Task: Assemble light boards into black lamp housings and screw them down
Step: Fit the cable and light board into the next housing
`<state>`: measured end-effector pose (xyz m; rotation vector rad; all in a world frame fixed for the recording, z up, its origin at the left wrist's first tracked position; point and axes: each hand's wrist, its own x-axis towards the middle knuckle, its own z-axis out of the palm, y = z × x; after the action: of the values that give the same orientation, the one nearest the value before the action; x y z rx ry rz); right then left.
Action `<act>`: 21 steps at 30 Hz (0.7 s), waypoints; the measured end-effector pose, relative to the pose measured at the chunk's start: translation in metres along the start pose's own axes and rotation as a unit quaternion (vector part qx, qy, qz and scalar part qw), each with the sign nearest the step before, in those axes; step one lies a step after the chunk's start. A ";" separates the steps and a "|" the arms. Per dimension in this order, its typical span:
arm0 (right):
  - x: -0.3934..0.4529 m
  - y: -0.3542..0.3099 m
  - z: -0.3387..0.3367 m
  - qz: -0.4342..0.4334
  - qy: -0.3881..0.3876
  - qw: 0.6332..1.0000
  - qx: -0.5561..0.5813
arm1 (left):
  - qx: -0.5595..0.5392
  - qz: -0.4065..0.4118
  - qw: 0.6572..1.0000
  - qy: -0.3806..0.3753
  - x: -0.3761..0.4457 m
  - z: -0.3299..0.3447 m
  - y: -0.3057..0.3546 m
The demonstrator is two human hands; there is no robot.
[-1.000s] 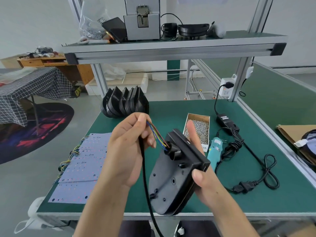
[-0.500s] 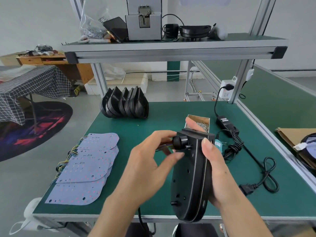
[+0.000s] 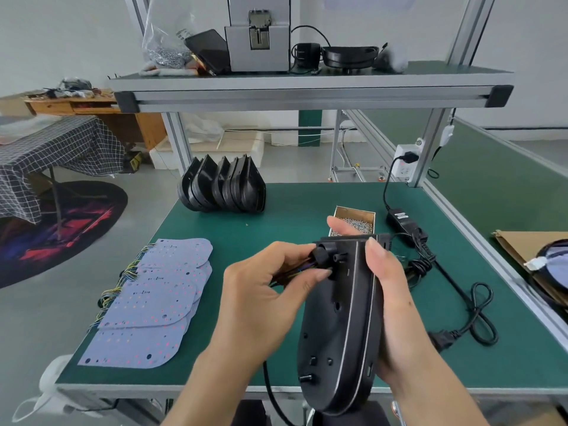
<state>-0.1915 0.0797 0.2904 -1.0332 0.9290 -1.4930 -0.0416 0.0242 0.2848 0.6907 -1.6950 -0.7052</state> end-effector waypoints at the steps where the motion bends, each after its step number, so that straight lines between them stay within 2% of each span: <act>1: 0.001 0.001 0.001 -0.005 0.003 1.000 0.005 | -0.022 -0.021 1.000 0.003 0.000 0.001 0.002; 9: 0.003 0.005 -0.003 -0.034 0.000 0.997 -0.068 | -0.141 -0.109 0.984 0.018 0.005 -0.001 0.012; 12: 0.002 0.008 -0.001 -0.066 0.009 0.993 -0.093 | -0.200 -0.150 0.968 0.018 0.006 0.001 0.015; 21: -0.003 0.001 0.004 -0.176 0.037 0.957 -0.226 | -0.272 -0.214 0.938 -0.038 0.010 -0.007 0.011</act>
<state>-0.1871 0.0828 0.2908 -1.5458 1.2225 -1.6564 -0.0376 0.0232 0.3003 0.6383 -1.3251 -1.4572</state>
